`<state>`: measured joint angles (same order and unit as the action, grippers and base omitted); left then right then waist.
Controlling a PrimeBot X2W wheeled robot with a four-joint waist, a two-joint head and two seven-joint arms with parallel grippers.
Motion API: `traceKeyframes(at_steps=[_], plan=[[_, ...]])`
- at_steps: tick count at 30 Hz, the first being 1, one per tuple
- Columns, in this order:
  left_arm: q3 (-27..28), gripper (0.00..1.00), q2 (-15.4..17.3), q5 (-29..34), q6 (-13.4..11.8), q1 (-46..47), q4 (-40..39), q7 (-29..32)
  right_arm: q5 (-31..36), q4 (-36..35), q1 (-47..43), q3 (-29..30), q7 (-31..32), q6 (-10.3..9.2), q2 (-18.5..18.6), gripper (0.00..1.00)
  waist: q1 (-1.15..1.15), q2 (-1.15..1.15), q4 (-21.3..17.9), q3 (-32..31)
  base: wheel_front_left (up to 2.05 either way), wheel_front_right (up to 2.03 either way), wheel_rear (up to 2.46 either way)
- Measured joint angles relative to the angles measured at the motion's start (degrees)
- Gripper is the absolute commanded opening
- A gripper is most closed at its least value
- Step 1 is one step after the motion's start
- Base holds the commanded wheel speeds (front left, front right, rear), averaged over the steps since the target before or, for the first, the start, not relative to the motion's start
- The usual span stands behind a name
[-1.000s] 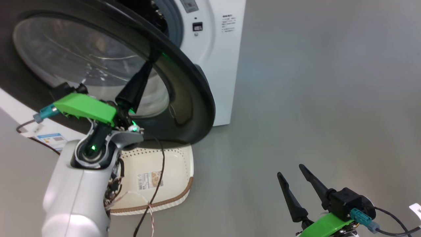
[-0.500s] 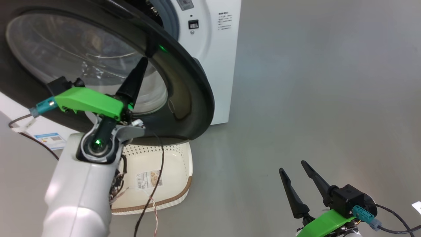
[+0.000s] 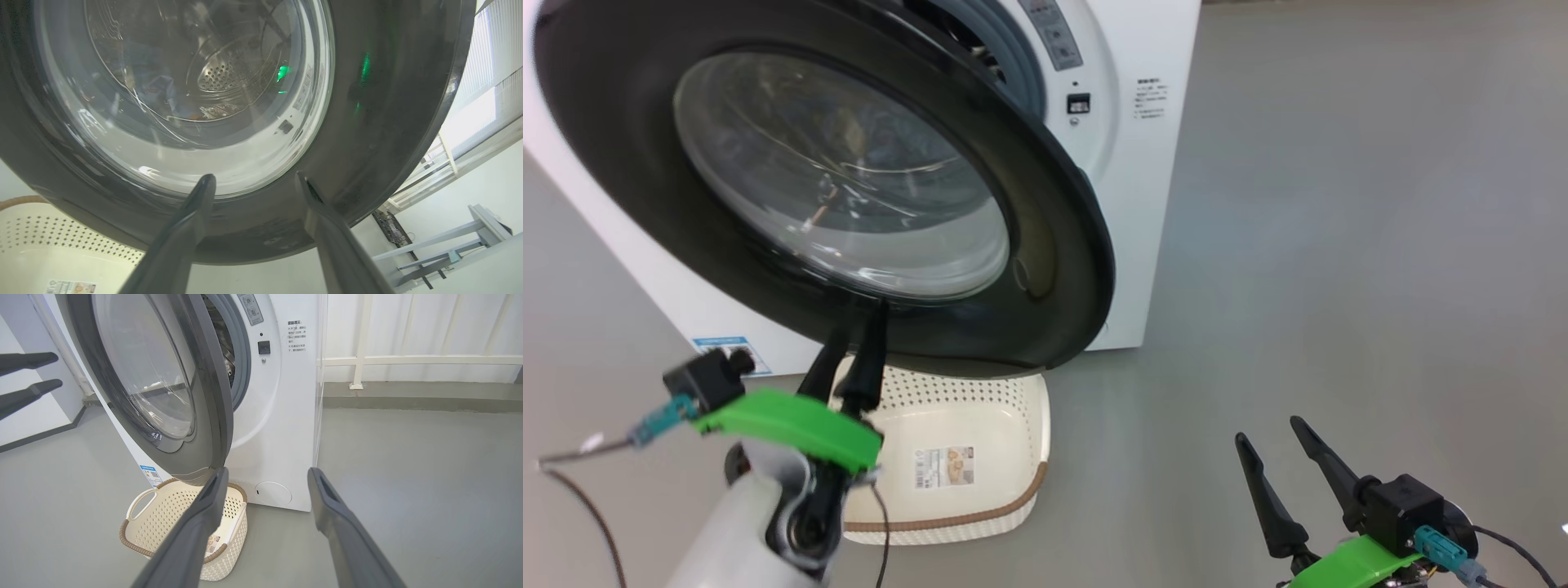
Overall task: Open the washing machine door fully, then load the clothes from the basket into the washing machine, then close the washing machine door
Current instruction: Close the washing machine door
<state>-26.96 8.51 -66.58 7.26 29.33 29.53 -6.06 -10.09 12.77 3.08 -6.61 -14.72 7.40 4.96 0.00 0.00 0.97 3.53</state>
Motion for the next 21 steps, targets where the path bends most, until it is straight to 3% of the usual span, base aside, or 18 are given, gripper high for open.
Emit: traceKeyframes(at_steps=[6, 12, 21], plan=[[-2.3, 1.00, 1.6, 7.0, -0.8, -6.1, 2.2, -6.5, 0.0, -0.1, -0.7, 0.1, 0.0, 0.00, 0.3, 1.00, 0.00, 0.00, 2.5, -1.9, 0.00, 0.00, 0.00], [-2.8, 1.00, 1.7, 13.2, -4.2, -10.3, 2.7, -8.0, 0.0, -0.3, -0.9, 0.7, 0.0, 0.00, 0.3, 1.00, 0.00, 0.00, 5.2, -3.2, 0.00, 0.00, 0.00], [5.4, 1.00, 0.5, 24.1, -7.0, -17.5, -3.2, -8.2, 0.0, -0.5, -1.2, 1.8, 0.0, 0.00, -0.1, 1.00, 0.00, 0.00, 8.3, -4.1, 0.00, 0.00, 0.00]])
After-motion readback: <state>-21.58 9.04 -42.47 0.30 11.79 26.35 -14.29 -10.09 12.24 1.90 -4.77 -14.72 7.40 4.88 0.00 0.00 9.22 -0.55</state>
